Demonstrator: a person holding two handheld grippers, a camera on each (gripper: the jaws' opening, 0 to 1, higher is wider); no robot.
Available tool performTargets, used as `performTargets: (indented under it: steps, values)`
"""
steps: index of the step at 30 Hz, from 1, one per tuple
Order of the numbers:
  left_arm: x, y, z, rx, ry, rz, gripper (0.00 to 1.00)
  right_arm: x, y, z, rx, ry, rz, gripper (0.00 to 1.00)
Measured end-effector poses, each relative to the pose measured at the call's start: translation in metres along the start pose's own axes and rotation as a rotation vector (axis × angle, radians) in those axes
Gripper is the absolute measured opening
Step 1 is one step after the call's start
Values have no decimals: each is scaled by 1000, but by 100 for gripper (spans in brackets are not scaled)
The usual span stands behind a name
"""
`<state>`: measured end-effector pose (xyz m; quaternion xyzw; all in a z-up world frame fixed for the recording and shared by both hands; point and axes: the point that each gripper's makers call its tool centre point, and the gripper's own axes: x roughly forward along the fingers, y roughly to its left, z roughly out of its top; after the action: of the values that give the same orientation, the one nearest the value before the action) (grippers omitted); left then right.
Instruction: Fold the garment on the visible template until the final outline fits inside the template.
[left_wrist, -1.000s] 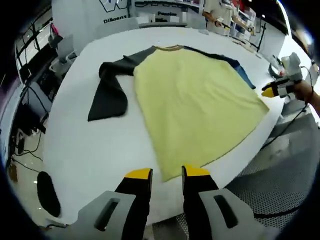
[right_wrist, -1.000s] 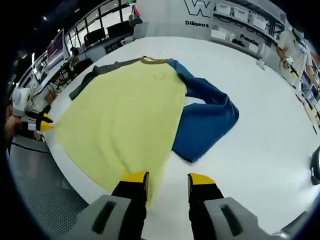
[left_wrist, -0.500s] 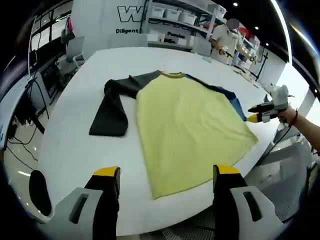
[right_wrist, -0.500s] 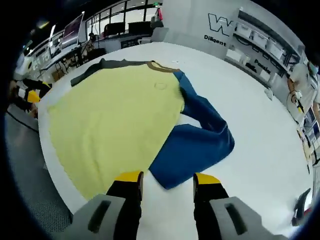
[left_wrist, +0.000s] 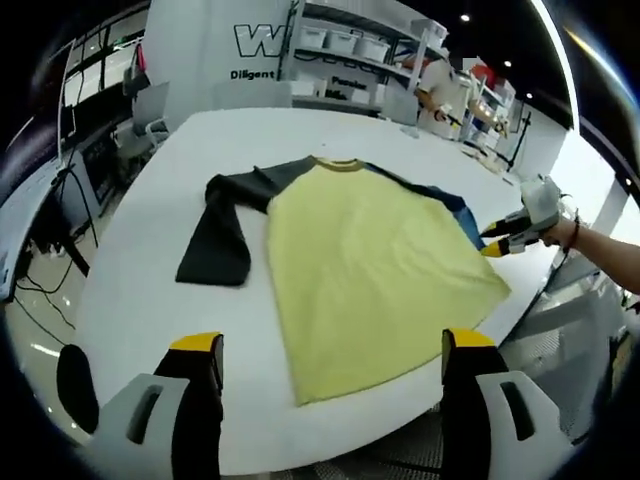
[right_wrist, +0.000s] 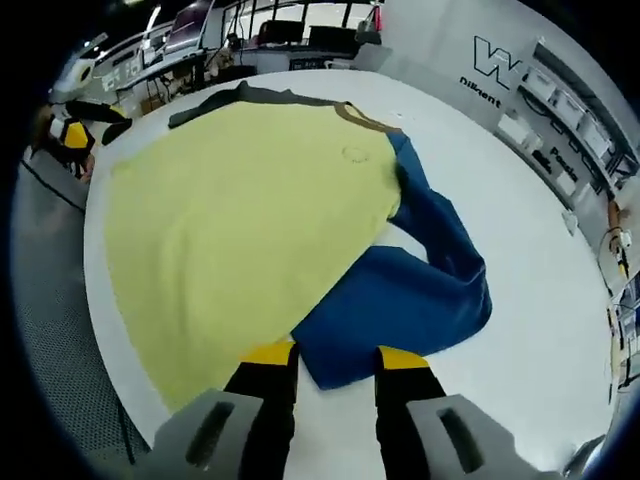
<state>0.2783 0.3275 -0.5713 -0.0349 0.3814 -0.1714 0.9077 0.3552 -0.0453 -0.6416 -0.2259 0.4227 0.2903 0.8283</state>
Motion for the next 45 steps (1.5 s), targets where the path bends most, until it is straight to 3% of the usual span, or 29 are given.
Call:
performTargets:
  steps: [3,4,5,7,11,15,19,21,23,30,33,34,37,45]
  values:
    - [0,1,-1,-3,3,3,87,3,4,-1,18,0,33,3]
    - [0,2,-1,-3,6,5,87,4,0,-1,5,-1,11,0]
    - [-1,2,-1,-4,7,6,86,4,-6,-1,-47,6,-16,0]
    - [-1,1,0,-3,7,3,85,3,-6,-1,6,11,-6,0]
    - [-1,1,1,-3,7,6,82,-4,-22,-2,40,-4,-77,0]
    - [-2,1,1,0,8,6,82,-22,-47,9,254,-119,-136,0]
    - [-2,1,-1,12,16,7,81,-48,-81,21,562,-283,-195,0]
    - [-2,1,-1,8,15,4,81,-59,-94,21,679,-334,-219,0]
    - [-1,0,-1,8,15,2,80,-70,-113,9,757,-337,-280,0]
    - [-1,-1,0,18,18,0,78,-78,-130,-9,800,-313,-346,0]
    - [-1,1,-1,20,21,5,78,-79,-131,-19,657,-241,-390,0]
    - [-1,1,-1,18,23,8,78,-81,-133,-19,637,-246,-402,0]
    - [-2,3,-1,26,27,14,77,-88,-137,-11,771,-324,-375,0]
    - [1,1,-1,41,32,8,76,-109,-172,8,817,-382,-413,0]
